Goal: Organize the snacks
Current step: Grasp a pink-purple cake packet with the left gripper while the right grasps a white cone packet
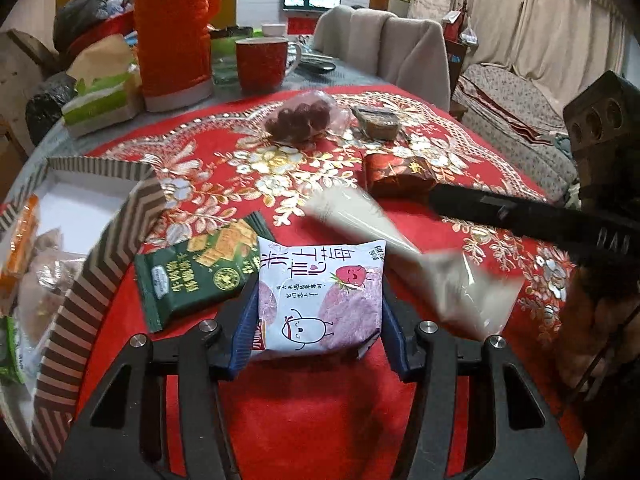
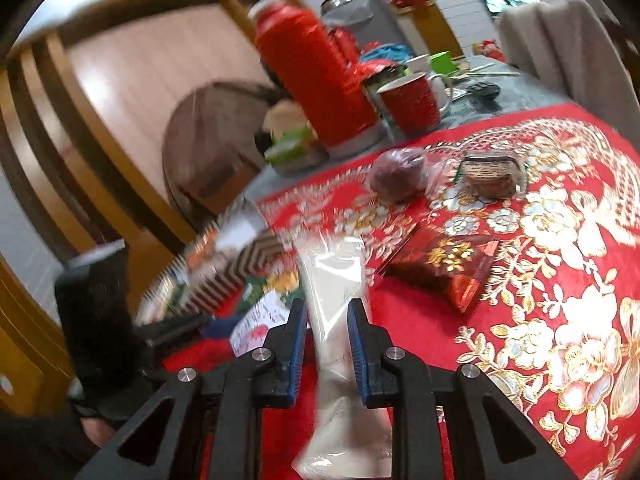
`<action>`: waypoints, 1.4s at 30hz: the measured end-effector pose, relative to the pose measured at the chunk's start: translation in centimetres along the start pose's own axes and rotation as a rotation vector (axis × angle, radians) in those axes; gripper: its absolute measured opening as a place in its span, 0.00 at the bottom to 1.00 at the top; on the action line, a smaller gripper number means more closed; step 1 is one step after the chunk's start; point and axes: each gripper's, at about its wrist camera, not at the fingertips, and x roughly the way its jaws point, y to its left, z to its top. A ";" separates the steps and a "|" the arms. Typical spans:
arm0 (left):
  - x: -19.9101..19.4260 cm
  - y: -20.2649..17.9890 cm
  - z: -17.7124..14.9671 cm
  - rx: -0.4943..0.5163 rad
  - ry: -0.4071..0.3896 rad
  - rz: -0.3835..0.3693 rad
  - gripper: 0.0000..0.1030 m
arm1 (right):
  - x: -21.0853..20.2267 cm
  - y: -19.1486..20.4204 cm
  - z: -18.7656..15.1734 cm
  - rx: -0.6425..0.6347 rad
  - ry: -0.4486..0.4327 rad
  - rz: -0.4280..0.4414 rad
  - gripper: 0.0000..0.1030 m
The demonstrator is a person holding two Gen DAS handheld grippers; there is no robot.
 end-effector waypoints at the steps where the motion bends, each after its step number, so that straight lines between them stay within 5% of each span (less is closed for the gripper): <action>1: -0.1 0.0 0.0 0.002 -0.004 0.004 0.52 | -0.3 0.0 0.0 0.006 -0.015 0.010 0.18; 7: 0.0 0.2 0.0 -0.014 -0.004 0.026 0.52 | -0.2 0.7 0.1 -0.027 0.002 0.020 0.17; 10: 0.1 0.9 0.0 -0.046 0.003 0.014 0.52 | -0.1 0.6 0.0 -0.026 0.007 -0.064 0.18; 12: 0.2 1.4 0.0 -0.072 0.009 0.005 0.52 | 0.3 1.0 -0.1 -0.057 0.029 -0.173 0.23; 15: 0.2 1.8 0.0 -0.092 0.012 -0.001 0.52 | 1.5 2.6 -0.6 -0.153 0.107 -0.192 0.47; 19: 0.1 1.6 0.0 -0.088 0.009 0.006 0.52 | 4.2 4.4 -1.1 -0.268 0.202 -0.245 0.48; 25: -0.1 2.9 -0.2 -0.151 0.008 0.007 0.52 | 5.9 3.6 -0.7 -0.262 0.238 -0.329 0.49; 30: -0.2 2.2 -0.2 -0.111 0.004 0.020 0.52 | 5.9 4.3 -0.9 -0.314 0.243 -0.407 0.37; 35: -0.2 1.9 -0.1 -0.096 -0.002 0.029 0.52 | 5.0 3.7 -0.5 -0.278 0.194 -0.380 0.19; 42: -0.3 2.1 -0.1 -0.106 -0.013 0.031 0.52 | 1.8 3.0 -0.1 -0.200 0.041 -0.387 0.18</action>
